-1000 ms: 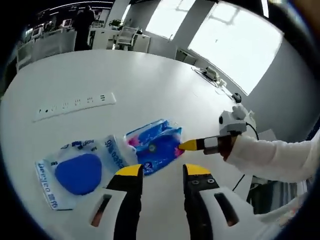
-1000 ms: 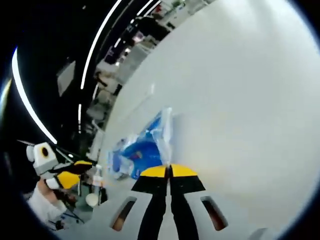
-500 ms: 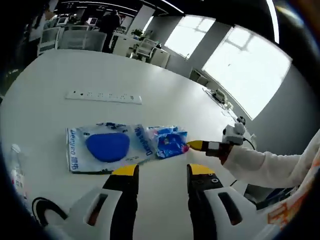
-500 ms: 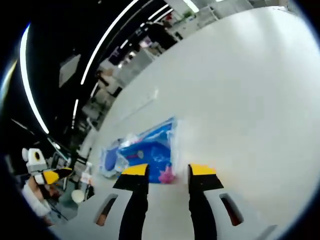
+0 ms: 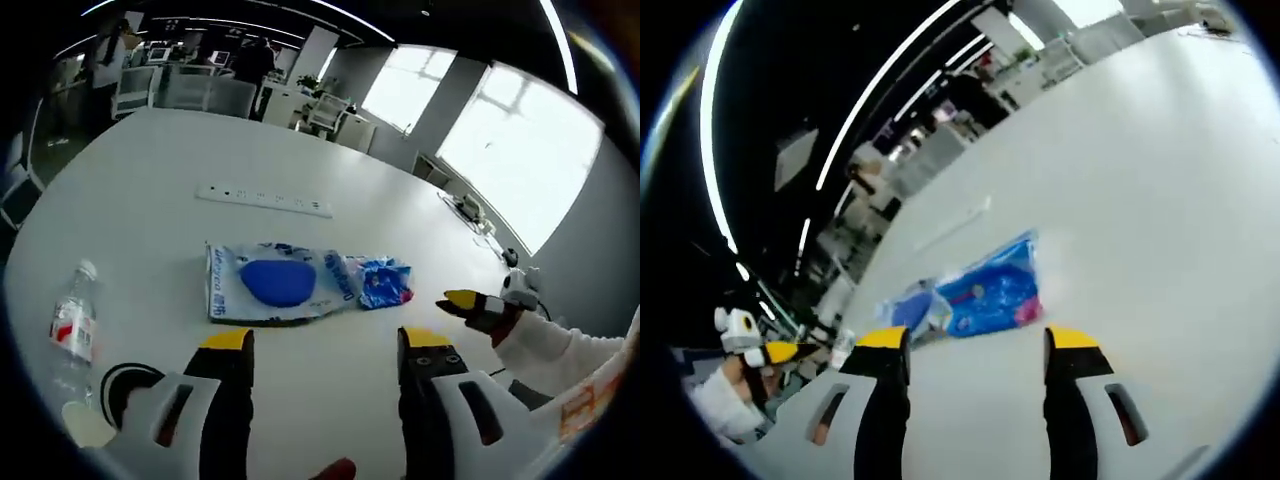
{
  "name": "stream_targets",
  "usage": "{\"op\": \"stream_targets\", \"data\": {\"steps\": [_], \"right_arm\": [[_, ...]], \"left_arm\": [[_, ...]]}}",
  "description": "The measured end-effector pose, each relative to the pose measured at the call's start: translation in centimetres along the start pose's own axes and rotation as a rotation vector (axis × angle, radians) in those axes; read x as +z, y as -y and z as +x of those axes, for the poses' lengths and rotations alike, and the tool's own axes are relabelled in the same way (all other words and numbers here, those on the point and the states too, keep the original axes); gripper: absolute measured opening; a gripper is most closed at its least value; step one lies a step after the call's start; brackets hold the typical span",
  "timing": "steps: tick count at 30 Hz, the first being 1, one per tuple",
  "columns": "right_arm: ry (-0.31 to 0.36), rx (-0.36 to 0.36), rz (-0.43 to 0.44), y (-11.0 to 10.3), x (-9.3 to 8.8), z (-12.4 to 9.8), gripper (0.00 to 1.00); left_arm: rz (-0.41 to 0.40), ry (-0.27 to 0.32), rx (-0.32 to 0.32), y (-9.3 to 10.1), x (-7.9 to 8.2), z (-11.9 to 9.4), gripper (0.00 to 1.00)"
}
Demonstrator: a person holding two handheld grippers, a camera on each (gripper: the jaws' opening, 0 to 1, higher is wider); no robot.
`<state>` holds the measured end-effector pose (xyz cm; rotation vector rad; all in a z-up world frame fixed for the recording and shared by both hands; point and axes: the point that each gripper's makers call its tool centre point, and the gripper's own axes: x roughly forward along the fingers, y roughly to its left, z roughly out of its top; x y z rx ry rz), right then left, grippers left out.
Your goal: Arrange the tabletop items into an orderly group along one side of the table until the central work area is clear of visible clutter.
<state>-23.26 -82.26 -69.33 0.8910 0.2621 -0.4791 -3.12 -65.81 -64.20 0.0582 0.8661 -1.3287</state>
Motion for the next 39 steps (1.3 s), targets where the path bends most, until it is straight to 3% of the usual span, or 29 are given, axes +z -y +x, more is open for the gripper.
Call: {"op": "stream_targets", "data": {"steps": [3, 6, 8, 10, 16, 19, 22, 30, 39], "right_arm": [[0.0, -0.005, -0.002, -1.3, -1.5, -1.6, 0.52], [-0.018, -0.002, -0.028, -2.3, -3.0, -2.8, 0.53], [-0.041, -0.009, -0.059, -2.7, -3.8, -3.6, 0.54], [-0.035, -0.026, -0.106, -2.8, -3.9, -4.3, 0.57], [-0.02, -0.028, -0.099, -3.5, -3.8, -5.5, 0.59], [-0.03, -0.027, -0.099, -3.5, -3.9, -5.5, 0.6], [-0.086, -0.03, -0.099, -3.4, -4.7, -5.0, 0.63], [-0.103, 0.005, -0.096, -5.0, -4.5, -3.8, 0.65], [-0.124, 0.03, -0.055, -4.7, -5.2, -4.2, 0.63]], "left_arm": [[0.01, -0.01, 0.005, -0.1, -0.5, -0.3, 0.58], [0.087, -0.037, 0.031, -0.6, -1.2, -0.6, 0.59], [0.098, -0.031, 0.027, -0.5, -1.4, -0.8, 0.59], [0.104, -0.031, 0.019, -0.7, -1.7, -0.9, 0.6], [0.044, -0.023, 0.032, -2.1, -2.7, -1.3, 0.6], [0.034, -0.02, 0.041, -2.6, -2.7, -1.3, 0.59], [0.021, -0.016, 0.056, -3.1, -2.6, -1.4, 0.58], [-0.007, 0.024, 0.073, -3.4, -1.8, -2.4, 0.58], [-0.042, 0.013, 0.105, -4.3, -3.5, -3.2, 0.57]]}}
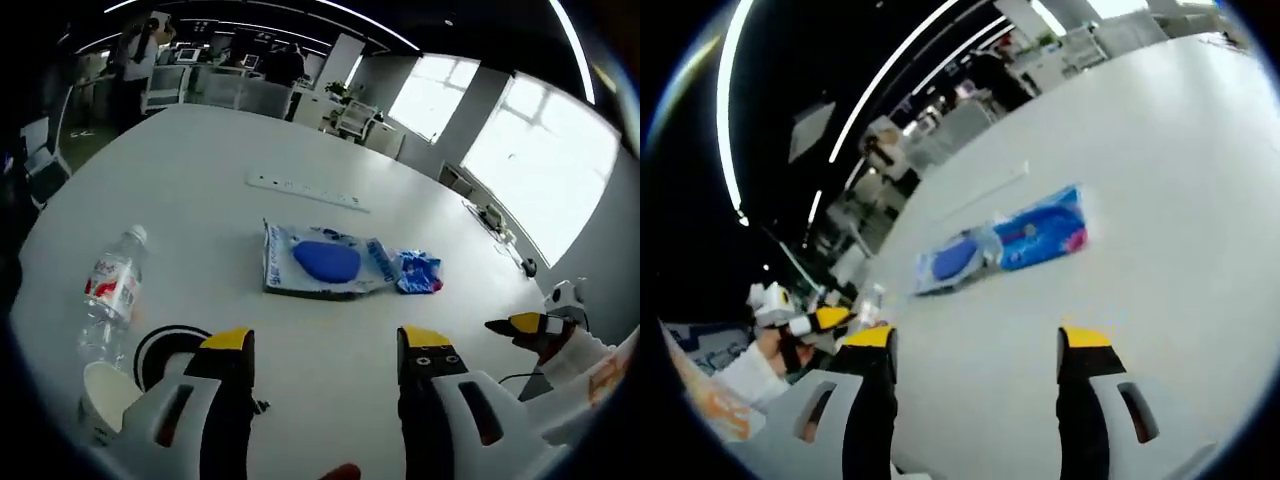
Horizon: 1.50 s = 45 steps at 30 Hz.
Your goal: Arrange the tabletop items into an orderly group along one side of the table until the central work area is clear of visible clutter.
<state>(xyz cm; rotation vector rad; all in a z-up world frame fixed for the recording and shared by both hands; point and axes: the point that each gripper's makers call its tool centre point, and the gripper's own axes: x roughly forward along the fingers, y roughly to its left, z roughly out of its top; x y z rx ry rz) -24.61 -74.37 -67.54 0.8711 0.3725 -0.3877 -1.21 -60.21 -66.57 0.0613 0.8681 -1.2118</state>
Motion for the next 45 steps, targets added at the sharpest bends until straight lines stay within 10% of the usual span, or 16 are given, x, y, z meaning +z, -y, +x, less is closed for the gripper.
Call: {"op": "stream_targets", "data": {"steps": [45], "right_arm": [[-0.143, -0.006, 0.032, -0.6, -3.6, 1.0, 0.59]], "left_arm": [[-0.092, 0.058, 0.102, -5.3, -1.0, -4.0, 0.57]]}}
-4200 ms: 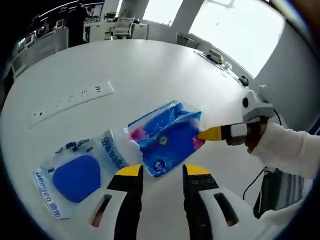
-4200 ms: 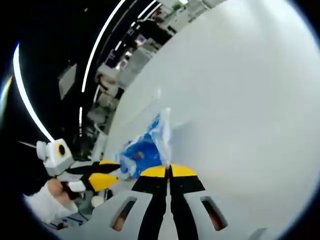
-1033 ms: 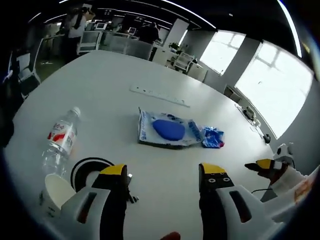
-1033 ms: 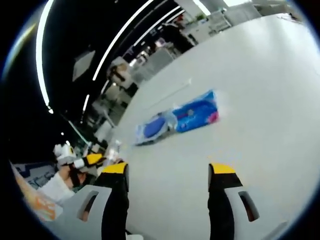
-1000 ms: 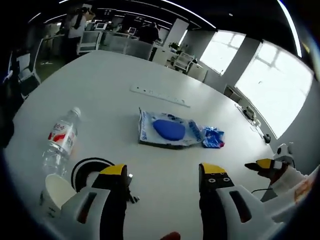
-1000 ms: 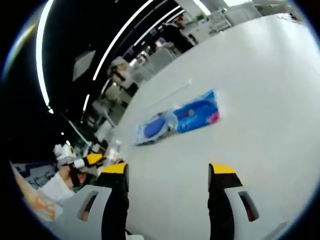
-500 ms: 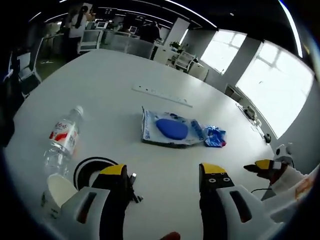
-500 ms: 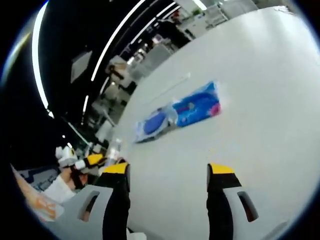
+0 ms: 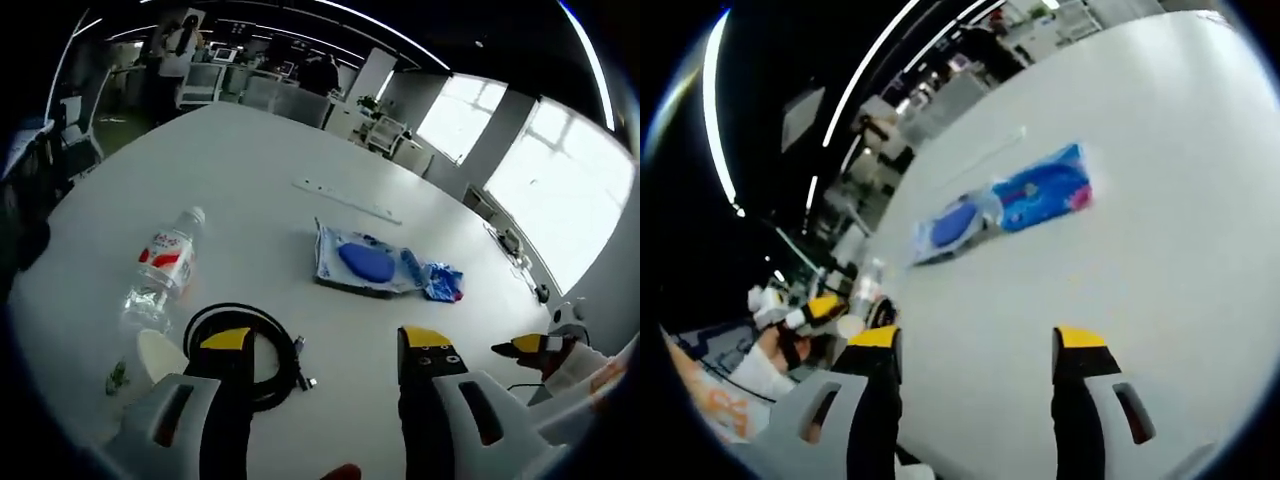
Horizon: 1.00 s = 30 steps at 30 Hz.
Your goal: Arrange the tabletop items into an orderly group along one side of the table until the central work area is clear of visible clutter.
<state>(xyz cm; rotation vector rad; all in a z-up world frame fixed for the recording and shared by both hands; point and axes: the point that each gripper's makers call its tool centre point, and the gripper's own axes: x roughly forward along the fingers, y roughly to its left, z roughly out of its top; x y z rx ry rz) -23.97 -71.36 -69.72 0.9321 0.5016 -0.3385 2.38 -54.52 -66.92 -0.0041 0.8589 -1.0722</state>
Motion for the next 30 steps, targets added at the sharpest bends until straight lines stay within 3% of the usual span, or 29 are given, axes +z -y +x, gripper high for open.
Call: {"op": "stream_targets", "data": {"steps": [6, 11, 15, 19, 23, 30], "right_arm": [[-0.001, 0.003, 0.011, -0.1, 0.3, 0.6, 0.58], [0.003, 0.005, 0.02, -0.1, 0.5, 0.8, 0.57], [0.002, 0.003, 0.041, 0.1, 0.3, 0.6, 0.56], [0.004, -0.001, 0.066, 0.6, 0.0, 0.1, 0.56], [0.011, -0.006, 0.081, 0.8, 0.1, -0.2, 0.55], [0.023, -0.012, 0.097, 1.2, 0.3, -0.4, 0.54]], "left_arm": [[0.092, -0.077, 0.028, -0.7, -1.8, -0.1, 0.58], [0.08, -0.089, 0.01, -0.3, -2.3, 0.5, 0.59], [0.158, -0.156, 0.022, -0.5, -3.7, 1.4, 0.58], [0.134, -0.185, 0.006, -0.7, -4.6, 3.1, 0.56], [0.163, -0.212, 0.011, -0.7, -4.9, 4.1, 0.55], [0.213, -0.241, 0.074, -1.3, -5.5, 5.8, 0.43]]}}
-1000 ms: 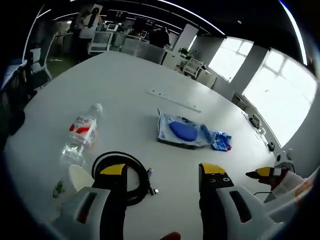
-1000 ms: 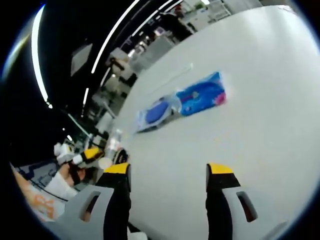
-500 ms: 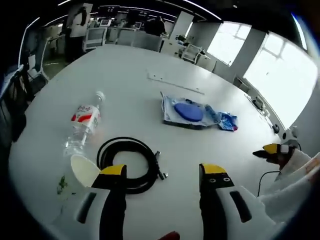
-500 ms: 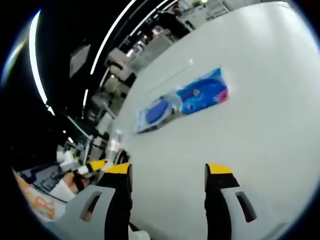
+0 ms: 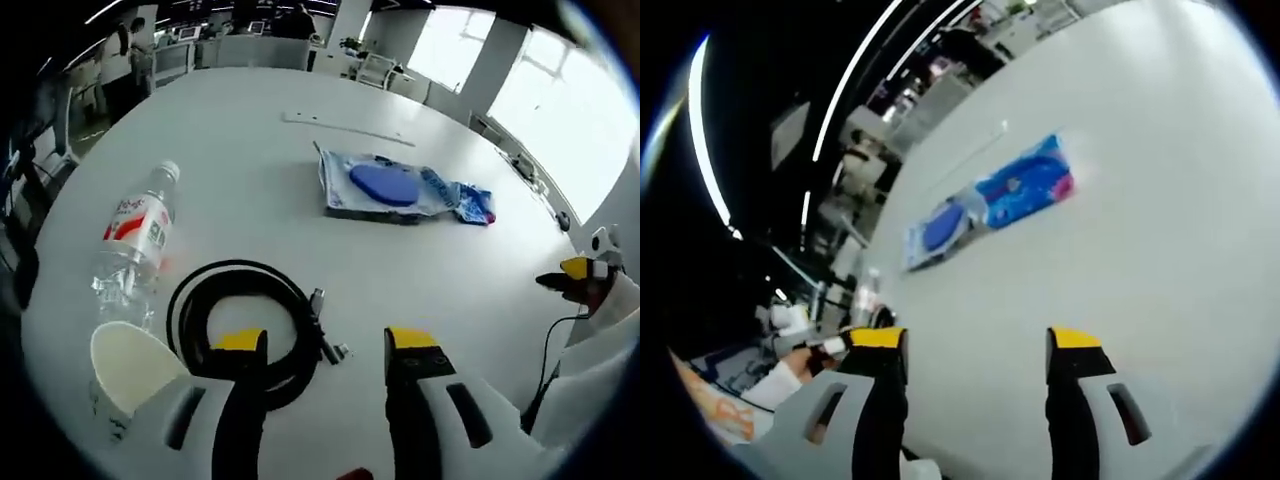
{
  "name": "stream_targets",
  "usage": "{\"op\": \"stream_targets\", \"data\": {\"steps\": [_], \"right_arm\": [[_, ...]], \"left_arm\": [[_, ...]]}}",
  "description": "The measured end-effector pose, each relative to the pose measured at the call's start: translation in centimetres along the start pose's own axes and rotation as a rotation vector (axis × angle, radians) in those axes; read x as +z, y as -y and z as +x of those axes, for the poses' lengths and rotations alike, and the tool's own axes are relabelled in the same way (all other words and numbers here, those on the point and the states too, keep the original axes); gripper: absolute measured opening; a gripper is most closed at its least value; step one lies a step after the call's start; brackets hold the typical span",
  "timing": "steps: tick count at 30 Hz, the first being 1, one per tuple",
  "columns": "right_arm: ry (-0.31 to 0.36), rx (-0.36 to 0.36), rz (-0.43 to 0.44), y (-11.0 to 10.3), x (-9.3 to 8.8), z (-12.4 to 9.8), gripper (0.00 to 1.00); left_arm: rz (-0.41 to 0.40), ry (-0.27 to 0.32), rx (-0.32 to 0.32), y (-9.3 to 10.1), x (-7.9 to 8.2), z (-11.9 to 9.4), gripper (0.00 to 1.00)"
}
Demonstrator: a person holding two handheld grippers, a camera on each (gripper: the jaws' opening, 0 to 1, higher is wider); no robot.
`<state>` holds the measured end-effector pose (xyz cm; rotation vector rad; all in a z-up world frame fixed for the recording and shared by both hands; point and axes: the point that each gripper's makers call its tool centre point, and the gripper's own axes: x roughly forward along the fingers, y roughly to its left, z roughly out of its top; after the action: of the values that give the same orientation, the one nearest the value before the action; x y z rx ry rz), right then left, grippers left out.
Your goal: Arrange the tabletop items into an orderly group along one side of the table until the central work area is clear of visible clutter.
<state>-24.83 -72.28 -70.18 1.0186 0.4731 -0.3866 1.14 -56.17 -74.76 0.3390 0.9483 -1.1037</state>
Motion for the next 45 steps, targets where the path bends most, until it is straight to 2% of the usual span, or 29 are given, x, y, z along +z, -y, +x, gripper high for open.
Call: {"op": "stream_targets", "data": {"steps": [6, 12, 13, 14, 19, 29, 33, 40, 45], "right_arm": [[0.011, -0.002, 0.02, 0.1, -0.1, -0.3, 0.53], [0.019, -0.002, 0.033, 0.2, -0.3, -0.5, 0.52], [0.018, -0.004, 0.033, 0.2, -0.3, -0.5, 0.52], [0.017, -0.005, 0.035, 0.3, -0.4, -0.5, 0.52], [0.016, -0.001, 0.053, 0.1, -0.6, -0.2, 0.51], [0.005, 0.006, 0.058, 0.0, -1.0, 0.0, 0.5], [0.017, 0.002, 0.073, 0.4, -0.9, -0.3, 0.49], [0.017, 0.002, 0.082, 0.5, -0.9, -0.3, 0.49], [0.009, 0.014, 0.071, 0.2, -1.1, 0.0, 0.49]], "left_arm": [[0.008, -0.02, 0.067, -0.9, -0.4, 1.5, 0.38], [0.024, -0.038, 0.109, -1.5, -0.9, 2.1, 0.25], [0.048, -0.011, 0.127, -1.7, -0.4, 2.0, 0.22], [0.037, -0.025, 0.114, -1.6, -0.7, 2.2, 0.22], [0.022, 0.015, 0.126, -1.7, -0.4, 2.2, 0.14], [-0.047, 0.014, 0.097, -1.7, -0.5, 2.1, 0.1], [-0.048, 0.028, 0.067, -0.6, -0.6, 1.4, 0.09], [-0.061, 0.137, -0.008, 1.6, 2.1, -0.7, 0.09], [-0.077, 0.229, -0.067, 3.3, 5.0, -3.1, 0.09]]}}
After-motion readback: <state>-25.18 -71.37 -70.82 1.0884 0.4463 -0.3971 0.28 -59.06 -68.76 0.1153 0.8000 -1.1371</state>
